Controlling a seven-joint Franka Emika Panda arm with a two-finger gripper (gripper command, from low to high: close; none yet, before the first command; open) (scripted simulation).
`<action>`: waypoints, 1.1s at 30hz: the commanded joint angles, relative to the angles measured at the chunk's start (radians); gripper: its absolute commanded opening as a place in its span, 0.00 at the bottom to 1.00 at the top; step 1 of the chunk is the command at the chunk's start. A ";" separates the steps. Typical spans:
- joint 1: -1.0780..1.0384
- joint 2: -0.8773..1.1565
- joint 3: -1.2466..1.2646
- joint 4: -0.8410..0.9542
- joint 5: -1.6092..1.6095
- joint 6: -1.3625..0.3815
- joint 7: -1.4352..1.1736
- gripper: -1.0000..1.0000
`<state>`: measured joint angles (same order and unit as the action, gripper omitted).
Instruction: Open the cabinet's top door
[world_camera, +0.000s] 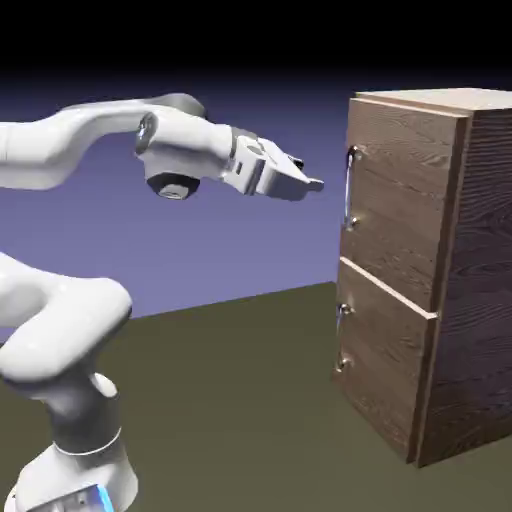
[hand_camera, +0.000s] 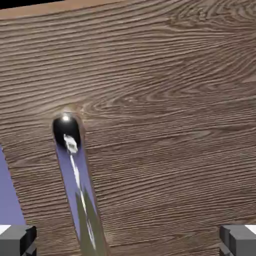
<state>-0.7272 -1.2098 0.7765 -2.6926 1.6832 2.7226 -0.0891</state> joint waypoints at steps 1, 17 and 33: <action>-0.019 -0.017 0.020 0.003 0.044 -0.008 -0.021 1.00; -0.325 -0.281 0.341 0.052 0.740 -0.138 -0.365 1.00; -0.449 -0.284 0.344 0.035 0.895 -0.404 -0.512 0.00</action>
<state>-1.1760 -1.4941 1.1202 -2.6575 2.5783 2.3172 -0.6017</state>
